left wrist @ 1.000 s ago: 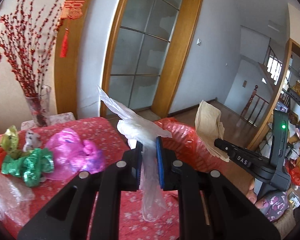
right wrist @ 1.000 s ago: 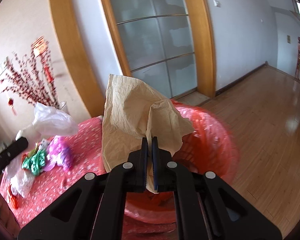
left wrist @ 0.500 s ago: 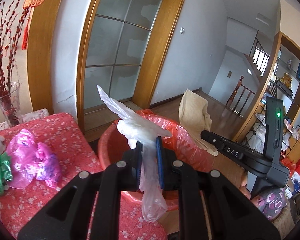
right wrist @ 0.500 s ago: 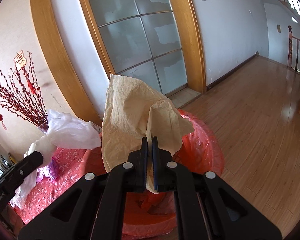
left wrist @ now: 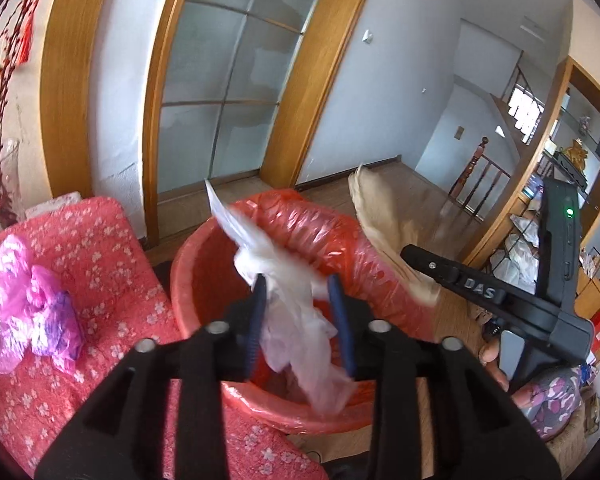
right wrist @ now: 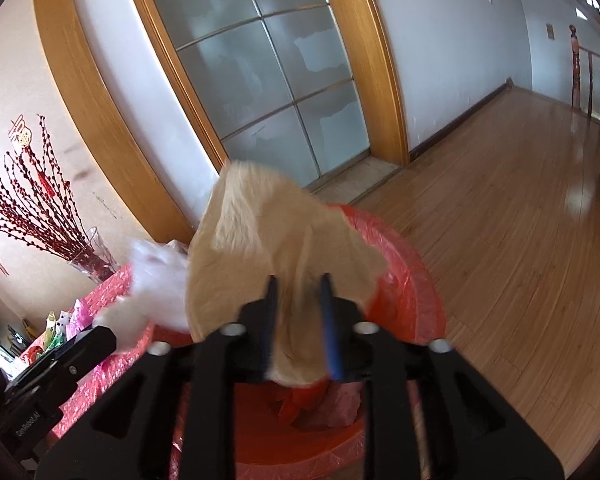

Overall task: Collect trash
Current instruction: 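Carry the beige paper and clear bag over the basket and release both, then grasp the pink plastic bag with the right gripper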

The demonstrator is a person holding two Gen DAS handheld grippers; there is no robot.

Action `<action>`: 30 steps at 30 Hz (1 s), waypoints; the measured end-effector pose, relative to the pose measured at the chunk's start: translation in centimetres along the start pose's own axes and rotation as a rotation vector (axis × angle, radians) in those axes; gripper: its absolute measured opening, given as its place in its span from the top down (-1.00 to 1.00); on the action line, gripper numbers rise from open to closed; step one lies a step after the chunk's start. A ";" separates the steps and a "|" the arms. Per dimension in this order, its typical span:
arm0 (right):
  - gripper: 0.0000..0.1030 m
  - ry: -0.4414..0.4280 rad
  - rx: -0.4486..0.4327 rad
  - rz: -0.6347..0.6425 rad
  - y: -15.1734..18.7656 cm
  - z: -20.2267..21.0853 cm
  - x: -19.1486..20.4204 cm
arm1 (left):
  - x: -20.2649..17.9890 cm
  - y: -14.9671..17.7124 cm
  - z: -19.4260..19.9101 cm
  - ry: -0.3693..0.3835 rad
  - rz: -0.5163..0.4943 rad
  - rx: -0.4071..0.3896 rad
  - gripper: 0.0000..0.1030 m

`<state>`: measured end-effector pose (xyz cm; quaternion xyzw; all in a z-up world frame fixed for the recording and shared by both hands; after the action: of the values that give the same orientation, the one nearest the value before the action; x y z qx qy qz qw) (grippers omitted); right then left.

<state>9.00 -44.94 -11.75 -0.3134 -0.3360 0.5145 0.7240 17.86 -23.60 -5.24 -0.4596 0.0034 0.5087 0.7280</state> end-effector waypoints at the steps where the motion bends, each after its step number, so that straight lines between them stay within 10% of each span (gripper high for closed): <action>1: 0.29 0.001 0.003 -0.001 0.2 0.0 -0.1 | 0.3 0.1 -0.1 -0.010 0.007 0.003 0.23; 16: 0.19 0.057 -0.029 0.126 0.9 1.9 2.8 | 5.2 0.5 5.7 -0.177 0.043 -0.099 0.02; 30: 0.19 -0.152 -0.012 0.313 2.0 1.1 15.0 | 15.7 1.6 19.5 -0.479 0.144 -0.315 -0.13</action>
<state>10.69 -29.96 -10.21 -0.3265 -0.3400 0.6409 0.6058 15.20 1.17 -2.43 -0.4322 -0.2150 0.6474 0.5898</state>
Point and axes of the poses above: each gripper's, at about its wrist camera, not at the fingertips, and z roughly against the way its jaws point, x to its left, y to its underside, the point moved 2 cm from there along -z, roughly the way its jaws point, and after that the axes turned 14 degrees about z, right-handed, at the moved point
